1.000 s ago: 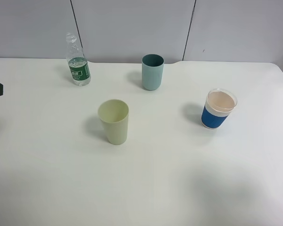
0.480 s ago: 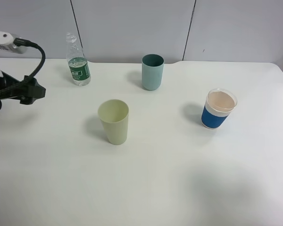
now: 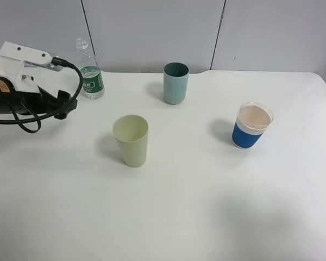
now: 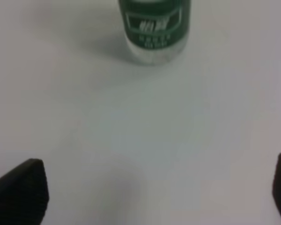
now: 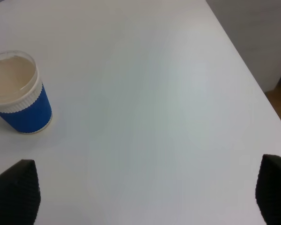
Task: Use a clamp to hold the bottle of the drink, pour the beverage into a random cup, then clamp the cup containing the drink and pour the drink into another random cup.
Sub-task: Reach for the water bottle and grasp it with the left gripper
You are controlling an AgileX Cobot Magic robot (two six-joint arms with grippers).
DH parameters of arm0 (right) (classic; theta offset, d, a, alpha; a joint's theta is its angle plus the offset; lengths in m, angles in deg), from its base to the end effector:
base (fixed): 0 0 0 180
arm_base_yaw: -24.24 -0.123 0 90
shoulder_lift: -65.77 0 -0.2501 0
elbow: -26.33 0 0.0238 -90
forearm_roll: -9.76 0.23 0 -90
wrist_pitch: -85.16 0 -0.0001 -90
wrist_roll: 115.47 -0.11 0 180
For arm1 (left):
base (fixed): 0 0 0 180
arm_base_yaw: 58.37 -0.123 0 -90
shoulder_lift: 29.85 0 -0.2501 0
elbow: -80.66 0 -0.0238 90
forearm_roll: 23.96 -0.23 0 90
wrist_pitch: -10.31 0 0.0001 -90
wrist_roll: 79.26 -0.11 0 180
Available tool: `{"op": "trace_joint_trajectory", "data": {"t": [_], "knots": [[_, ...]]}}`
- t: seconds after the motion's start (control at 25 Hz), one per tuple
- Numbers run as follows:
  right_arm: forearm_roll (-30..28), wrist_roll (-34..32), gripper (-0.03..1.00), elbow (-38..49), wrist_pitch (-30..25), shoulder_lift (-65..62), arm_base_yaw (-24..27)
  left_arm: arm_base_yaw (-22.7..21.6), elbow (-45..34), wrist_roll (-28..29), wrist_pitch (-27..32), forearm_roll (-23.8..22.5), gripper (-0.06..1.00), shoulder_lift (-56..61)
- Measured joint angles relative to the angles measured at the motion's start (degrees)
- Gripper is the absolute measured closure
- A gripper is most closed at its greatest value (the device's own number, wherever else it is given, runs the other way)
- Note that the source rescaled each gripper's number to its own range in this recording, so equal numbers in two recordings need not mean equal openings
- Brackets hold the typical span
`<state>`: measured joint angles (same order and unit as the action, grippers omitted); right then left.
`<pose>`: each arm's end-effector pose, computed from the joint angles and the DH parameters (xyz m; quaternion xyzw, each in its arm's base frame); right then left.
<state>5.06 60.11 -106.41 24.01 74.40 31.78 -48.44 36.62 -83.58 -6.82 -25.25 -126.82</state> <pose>0.0263 -0.0114 0.2594 0.0906 0.8473 -0.0551 0.5205 0.2804 -0.0498 0.1460 0.1204 0.8742 -0.0209 0.4699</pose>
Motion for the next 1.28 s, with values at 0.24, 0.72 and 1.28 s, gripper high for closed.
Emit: {"op": "trace_joint_trajectory", "data": {"t": [0.24,0.72,1.28], "knots": [[0.0,0.0,-0.03,0.0,0.0,0.0,0.0,0.0,0.1,1.4,-15.5,-1.1,0.03,-7.4],[0.0,0.0,-0.03,0.0,0.0,0.0,0.0,0.0,3.6,3.9,-29.8,-5.4,0.03,-18.4],[0.0,0.0,-0.03,0.0,0.0,0.0,0.0,0.0,12.4,3.9,-30.8,-7.0,0.03,-27.7]]}}
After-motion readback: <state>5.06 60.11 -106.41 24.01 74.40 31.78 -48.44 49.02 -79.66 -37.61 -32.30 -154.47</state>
